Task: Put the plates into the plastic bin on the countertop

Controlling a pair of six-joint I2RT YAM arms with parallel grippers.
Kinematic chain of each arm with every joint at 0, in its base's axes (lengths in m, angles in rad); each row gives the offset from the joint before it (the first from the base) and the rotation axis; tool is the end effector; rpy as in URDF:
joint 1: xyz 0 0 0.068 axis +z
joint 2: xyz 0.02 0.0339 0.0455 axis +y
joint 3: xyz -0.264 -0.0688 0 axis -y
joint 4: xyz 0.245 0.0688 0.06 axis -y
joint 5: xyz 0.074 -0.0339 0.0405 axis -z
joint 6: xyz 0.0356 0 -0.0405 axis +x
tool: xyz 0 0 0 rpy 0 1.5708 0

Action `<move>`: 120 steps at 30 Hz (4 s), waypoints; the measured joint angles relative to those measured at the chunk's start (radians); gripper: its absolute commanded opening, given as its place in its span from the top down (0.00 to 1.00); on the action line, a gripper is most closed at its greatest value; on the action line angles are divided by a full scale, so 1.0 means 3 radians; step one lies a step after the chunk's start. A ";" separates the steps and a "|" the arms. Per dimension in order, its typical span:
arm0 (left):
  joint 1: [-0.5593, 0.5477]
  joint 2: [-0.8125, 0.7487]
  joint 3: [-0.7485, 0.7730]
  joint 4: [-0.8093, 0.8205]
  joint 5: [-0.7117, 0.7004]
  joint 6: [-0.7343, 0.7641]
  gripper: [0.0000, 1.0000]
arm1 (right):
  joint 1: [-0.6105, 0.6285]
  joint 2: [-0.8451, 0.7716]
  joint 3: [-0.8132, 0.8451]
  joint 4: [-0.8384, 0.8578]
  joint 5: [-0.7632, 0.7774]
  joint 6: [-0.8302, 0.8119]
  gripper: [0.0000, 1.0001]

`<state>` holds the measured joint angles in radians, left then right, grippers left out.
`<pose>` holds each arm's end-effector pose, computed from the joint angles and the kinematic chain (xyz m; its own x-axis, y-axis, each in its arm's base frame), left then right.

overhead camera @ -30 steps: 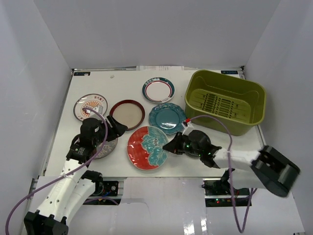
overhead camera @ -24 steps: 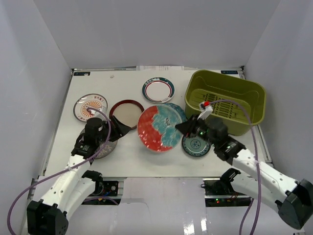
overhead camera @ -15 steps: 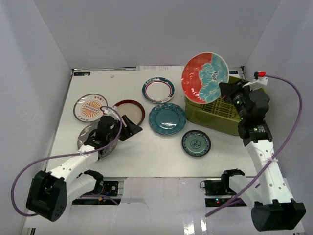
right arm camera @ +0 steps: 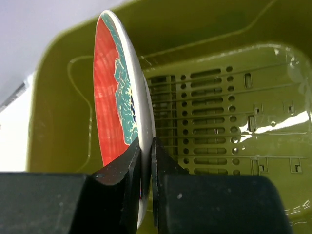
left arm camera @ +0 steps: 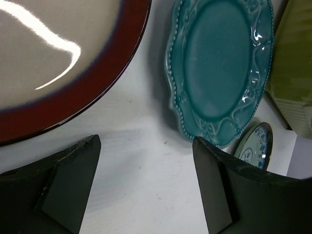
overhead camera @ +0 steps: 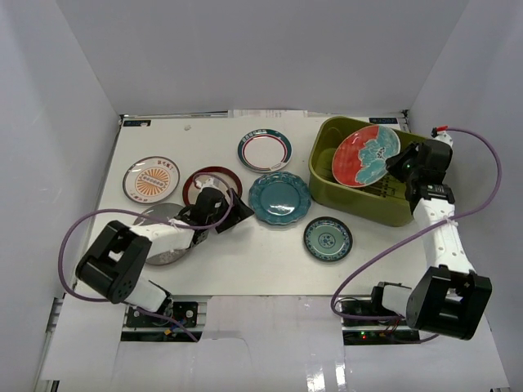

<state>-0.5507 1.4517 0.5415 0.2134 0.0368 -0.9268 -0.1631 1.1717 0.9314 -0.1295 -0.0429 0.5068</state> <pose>0.2297 -0.1426 0.1487 -0.7658 -0.4676 -0.4416 -0.1089 0.7710 -0.6275 0.2685 -0.0426 0.3171 -0.2522 0.5330 -0.8077 0.2804 0.8391 0.4661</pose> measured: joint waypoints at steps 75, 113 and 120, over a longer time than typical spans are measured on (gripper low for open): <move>-0.0439 -0.2227 -0.0216 -0.0343 -0.0600 0.0090 1.00 | 0.1392 -0.0277 -0.0291 0.0628 -0.1934 -0.0587 0.10; -0.0418 -0.2452 0.0927 -0.0890 -0.0159 0.0735 0.02 | 0.1321 -0.0158 -0.0594 0.1375 -0.2673 0.0361 0.92; -0.0418 -0.2725 0.1160 -0.1976 -0.0252 0.1397 0.02 | 0.0158 -0.0356 -0.0341 0.1183 -0.1948 0.0575 0.92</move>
<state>-0.6762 0.6342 0.8894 -0.3794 -0.0387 -0.5076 -0.1158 1.0649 0.8291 0.2253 -0.6273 0.6792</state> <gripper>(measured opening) 0.977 0.241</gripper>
